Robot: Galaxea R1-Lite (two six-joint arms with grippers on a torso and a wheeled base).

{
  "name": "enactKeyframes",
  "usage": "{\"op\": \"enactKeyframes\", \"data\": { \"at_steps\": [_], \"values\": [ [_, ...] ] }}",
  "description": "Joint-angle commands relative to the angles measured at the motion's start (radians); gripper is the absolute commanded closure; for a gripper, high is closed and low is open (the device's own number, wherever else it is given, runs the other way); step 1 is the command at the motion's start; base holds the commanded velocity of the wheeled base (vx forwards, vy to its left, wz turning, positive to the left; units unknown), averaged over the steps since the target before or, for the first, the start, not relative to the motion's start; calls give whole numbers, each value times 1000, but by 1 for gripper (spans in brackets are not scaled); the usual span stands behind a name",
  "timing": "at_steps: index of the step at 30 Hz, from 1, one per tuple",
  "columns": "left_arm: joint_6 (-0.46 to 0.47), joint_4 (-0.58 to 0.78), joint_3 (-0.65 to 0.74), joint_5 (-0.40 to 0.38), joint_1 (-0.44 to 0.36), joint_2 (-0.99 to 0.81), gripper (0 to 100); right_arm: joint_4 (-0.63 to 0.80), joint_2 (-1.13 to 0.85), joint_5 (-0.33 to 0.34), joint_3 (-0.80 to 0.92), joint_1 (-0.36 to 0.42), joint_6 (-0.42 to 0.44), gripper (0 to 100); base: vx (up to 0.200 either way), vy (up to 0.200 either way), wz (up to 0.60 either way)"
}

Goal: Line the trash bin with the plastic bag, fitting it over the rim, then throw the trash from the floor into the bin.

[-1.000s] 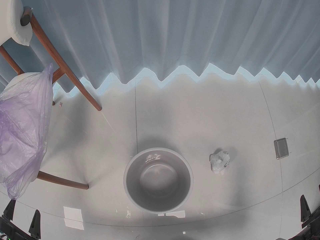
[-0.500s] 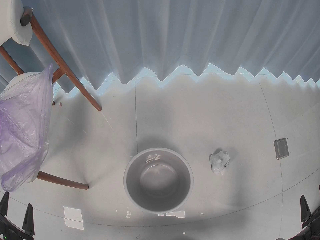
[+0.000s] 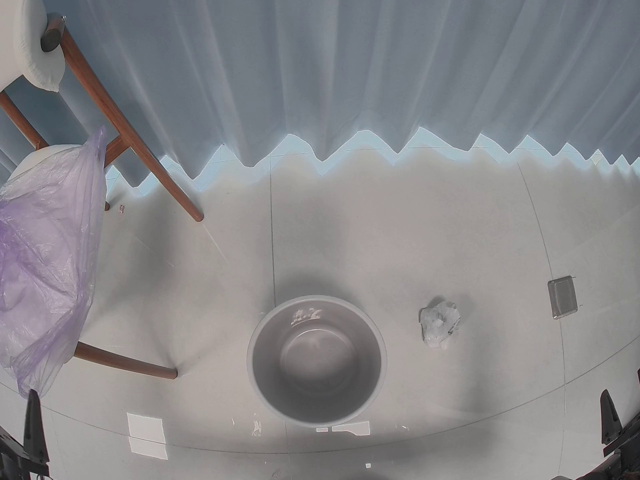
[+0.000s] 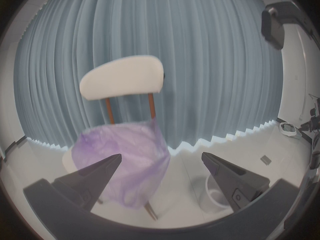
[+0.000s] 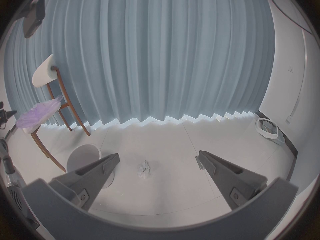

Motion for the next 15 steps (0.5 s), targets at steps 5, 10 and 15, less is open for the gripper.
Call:
{"op": "enactKeyframes", "data": {
  "at_steps": [5,10,15],
  "values": [
    [31,-141,-2,-72,1,-16,0,0,-17,0,18,0,0,0,0,0,0],
    [84,-181,18,-75,1,-16,0,0,-17,0,18,0,0,0,0,0,0],
    [126,-191,18,-80,1,-16,0,0,-17,2,18,0,0,0,0,0,0]
  ]
}}
